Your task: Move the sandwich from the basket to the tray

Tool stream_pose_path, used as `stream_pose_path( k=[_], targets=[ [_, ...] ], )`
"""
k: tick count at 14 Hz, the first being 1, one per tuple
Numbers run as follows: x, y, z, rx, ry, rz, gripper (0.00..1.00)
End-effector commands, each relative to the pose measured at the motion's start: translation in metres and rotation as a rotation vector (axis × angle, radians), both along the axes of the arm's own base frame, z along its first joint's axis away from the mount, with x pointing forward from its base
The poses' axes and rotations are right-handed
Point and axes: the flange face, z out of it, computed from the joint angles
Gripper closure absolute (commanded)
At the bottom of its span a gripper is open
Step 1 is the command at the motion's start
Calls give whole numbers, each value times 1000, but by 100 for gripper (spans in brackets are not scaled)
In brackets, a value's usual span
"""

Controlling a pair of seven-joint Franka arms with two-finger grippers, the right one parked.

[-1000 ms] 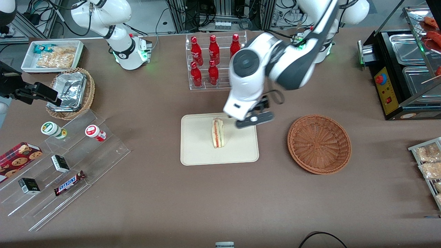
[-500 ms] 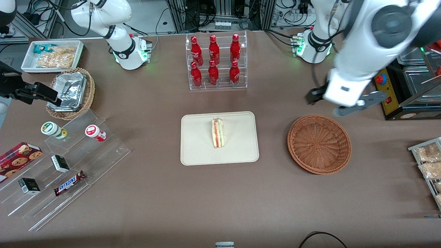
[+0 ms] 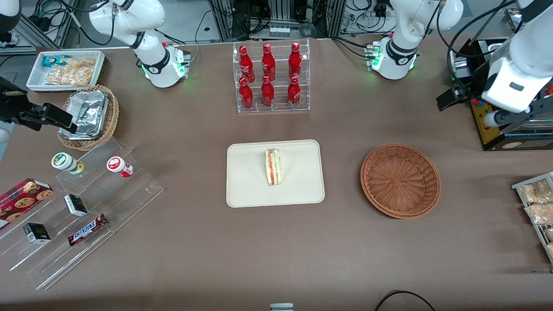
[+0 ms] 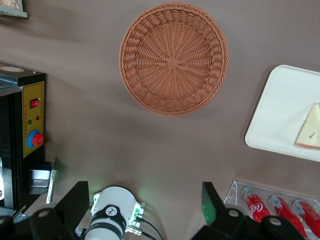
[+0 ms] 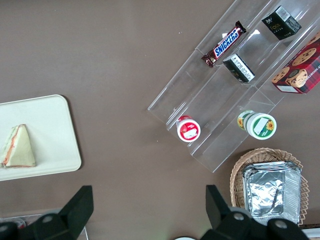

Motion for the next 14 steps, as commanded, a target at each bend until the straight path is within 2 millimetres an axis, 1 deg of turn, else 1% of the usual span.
stream_pose_path(
  k=[1, 2, 3, 4, 5, 7, 8, 10, 14],
  targets=[
    [-13, 34, 9, -36, 2, 10, 1],
    [-15, 23, 11, -35, -3, -42, 1],
    [-15, 32, 11, -35, -5, -42, 1],
    [-15, 28, 13, -34, -9, -72, 1],
    [-15, 35, 13, -33, -10, -79, 1],
    [-12, 38, 12, -30, -12, -91, 1],
    [-8, 38, 9, -32, -13, -116, 1],
    [-1, 40, 15, -41, -27, -136, 1],
    [3, 39, 21, -32, -61, -143, 0]
  ],
)
